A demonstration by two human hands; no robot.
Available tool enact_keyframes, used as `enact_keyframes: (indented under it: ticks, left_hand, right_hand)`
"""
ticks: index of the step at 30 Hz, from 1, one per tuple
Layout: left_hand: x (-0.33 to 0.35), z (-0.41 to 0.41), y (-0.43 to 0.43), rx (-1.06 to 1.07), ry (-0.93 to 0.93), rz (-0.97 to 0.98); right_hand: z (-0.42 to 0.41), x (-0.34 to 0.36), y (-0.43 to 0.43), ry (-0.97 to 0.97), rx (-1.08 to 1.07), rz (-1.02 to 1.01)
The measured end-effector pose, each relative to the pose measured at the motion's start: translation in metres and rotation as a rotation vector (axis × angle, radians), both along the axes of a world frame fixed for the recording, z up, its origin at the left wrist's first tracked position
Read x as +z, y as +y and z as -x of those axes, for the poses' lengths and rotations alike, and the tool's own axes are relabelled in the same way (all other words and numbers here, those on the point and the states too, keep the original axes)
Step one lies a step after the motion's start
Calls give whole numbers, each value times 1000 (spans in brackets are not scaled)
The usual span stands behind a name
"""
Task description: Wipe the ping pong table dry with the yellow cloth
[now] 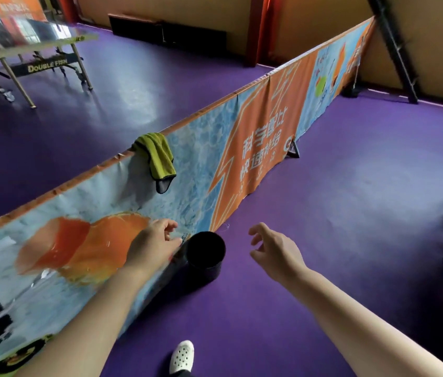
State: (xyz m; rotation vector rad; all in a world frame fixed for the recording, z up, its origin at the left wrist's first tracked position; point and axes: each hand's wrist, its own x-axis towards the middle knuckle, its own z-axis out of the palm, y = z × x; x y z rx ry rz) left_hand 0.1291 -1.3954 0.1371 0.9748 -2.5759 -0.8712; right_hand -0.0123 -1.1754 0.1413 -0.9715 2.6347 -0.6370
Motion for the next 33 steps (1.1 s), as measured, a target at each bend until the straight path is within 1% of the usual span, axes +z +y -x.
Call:
enact_keyframes:
  ticks: [2,5,7,9,11,12,14,15,17,19,22,23,25,27,29,33]
  left_hand:
    - [-3,39,-54,6,-54,46]
    - [-6,91,-132,-69,-153,224]
    - [-8,121,-175,-164,-202,416]
    - [-12,148,-208,-263,-239,628]
    - [-11,166,-228,-357,-361,777]
    - [-11,173,-237,-396,-416,820]
    - [-12,186,-250,-478,-416,887]
    - [-16,191,-256,-511,-363,908]
    - [-20,198,-262,-544,-219,864]
    - [-17,204,-256,-576,-86,731]
    - [1,214,-233,-561,109,397]
    - [9,217,-224,-555,160,322]
    - [27,223,-203,-562,179,131]
    - [42,225,-180,-650,161,-15]
    - [53,226,-153,-736,178,-102]
    - [66,227,-84,-883,246,-267]
  right_hand:
    - [16,0,-45,1,-50,13]
    - [35,1,-103,-91,-92,48]
    - [48,2,-129,-165,-138,64]
    - [59,-1,-145,-191,-184,54]
    - [68,-5,-153,-212,-227,32]
    - [71,-8,-155,-225,-249,24]
    - [77,-12,-157,-255,-293,17]
    - [80,-14,-158,-256,-310,9]
    - [83,-16,-159,-239,-333,-5]
    - [82,-16,-161,-238,-350,5]
    - [79,-13,-159,-257,-362,25]
    - [79,-12,-157,-255,-361,38]
    - [78,-8,-151,-235,-377,77]
    - [78,-2,-141,-186,-415,141]
    - [78,6,-129,-139,-455,208]
    - [71,20,-95,-36,-482,253]
